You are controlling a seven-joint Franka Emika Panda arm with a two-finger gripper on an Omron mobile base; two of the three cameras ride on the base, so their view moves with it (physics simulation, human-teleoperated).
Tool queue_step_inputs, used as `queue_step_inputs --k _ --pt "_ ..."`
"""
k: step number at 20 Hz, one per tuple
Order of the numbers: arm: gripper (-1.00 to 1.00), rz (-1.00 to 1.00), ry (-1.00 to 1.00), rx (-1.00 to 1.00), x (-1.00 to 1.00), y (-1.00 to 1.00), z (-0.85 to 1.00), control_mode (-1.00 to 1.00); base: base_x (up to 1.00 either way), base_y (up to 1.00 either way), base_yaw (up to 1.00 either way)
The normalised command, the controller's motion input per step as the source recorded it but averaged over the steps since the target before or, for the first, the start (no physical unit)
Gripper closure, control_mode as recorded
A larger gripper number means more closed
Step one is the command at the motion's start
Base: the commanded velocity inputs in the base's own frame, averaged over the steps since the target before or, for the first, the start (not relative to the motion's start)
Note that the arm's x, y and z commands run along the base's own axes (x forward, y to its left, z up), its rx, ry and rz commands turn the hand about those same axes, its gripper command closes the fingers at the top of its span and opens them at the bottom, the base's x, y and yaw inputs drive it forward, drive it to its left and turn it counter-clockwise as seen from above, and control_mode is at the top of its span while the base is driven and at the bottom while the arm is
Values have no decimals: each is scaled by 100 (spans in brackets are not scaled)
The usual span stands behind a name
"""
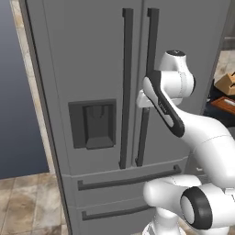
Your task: Retrieve a lemon from the fridge and place it on the cutting board with the fish.
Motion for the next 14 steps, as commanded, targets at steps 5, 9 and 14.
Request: queue_step_inputs --k 5,9,14 --pt "-100 0 0 0 0 0 0 100 -25 22 -11" --pt "-100 0 0 0 0 0 0 100 -22 27 -7" --pt "-100 0 0 0 0 0 0 100 -8 45 0"
